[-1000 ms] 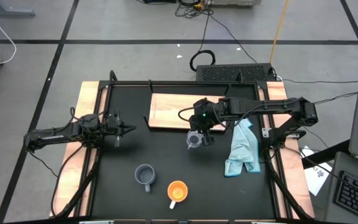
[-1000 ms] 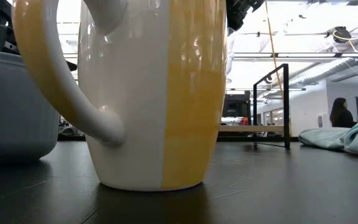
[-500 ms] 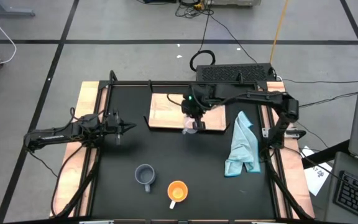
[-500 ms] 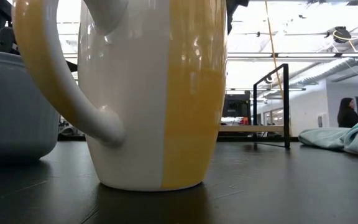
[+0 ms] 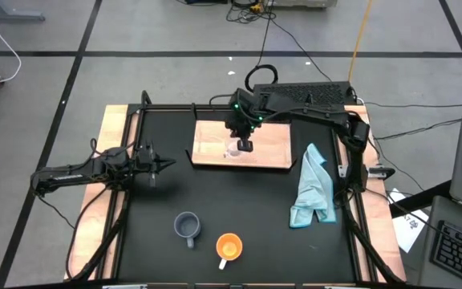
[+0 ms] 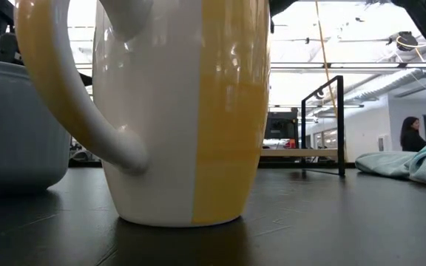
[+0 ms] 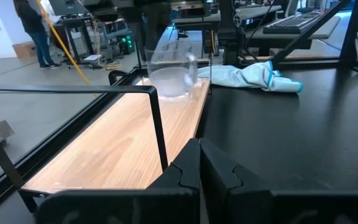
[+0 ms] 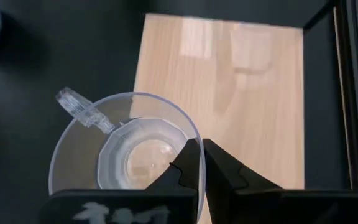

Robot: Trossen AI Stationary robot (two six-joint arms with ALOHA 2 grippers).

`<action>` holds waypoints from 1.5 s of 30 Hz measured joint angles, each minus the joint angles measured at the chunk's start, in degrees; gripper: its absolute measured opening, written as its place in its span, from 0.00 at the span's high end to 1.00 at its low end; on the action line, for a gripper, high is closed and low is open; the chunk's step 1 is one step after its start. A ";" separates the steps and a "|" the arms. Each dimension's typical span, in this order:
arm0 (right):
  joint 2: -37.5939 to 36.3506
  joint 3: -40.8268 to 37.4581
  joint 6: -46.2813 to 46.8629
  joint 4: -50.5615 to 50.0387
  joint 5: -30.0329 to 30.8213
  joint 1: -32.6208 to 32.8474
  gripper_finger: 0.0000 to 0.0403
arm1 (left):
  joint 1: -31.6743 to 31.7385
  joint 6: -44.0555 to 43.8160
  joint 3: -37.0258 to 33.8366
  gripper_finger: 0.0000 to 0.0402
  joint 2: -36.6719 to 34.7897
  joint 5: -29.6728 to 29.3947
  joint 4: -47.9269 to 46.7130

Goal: Stack small to large cups/mugs on shelf
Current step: Put the transparent mug on the shelf

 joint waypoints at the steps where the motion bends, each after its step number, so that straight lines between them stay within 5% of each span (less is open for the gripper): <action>1: 0.39 0.00 -0.02 0.48 -1.15 -0.35 1.00 | 0.00 0.06 0.00 0.99 0.00 0.00 -0.01; 27: 2.67 -0.22 -2.62 2.09 -2.49 -0.87 1.00 | 0.00 0.01 0.01 0.99 0.00 -1.43 0.03; 33: 3.39 -0.30 -2.46 4.08 4.85 -0.13 1.00 | 0.00 -0.08 0.00 0.99 0.01 -1.44 -0.01; 45: 3.53 -0.33 -2.29 4.07 2.32 1.02 1.00 | 0.02 -0.08 0.00 0.99 0.02 -1.42 -0.06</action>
